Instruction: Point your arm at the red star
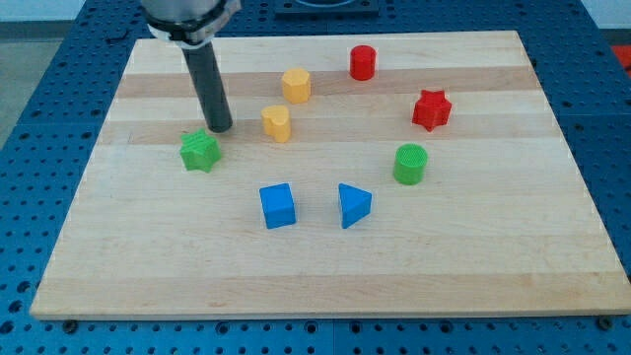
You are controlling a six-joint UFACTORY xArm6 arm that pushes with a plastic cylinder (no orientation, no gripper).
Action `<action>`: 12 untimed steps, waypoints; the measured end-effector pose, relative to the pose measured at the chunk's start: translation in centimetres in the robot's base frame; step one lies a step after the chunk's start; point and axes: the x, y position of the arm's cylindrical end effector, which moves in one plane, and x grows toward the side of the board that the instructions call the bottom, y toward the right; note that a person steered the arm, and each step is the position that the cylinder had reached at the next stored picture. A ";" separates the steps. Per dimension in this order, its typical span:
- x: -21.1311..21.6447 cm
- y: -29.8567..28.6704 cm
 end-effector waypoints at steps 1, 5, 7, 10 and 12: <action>-0.2 6.8; -7.5 13.3; -7.5 28.1; -3.6 38.3; -0.1 33.1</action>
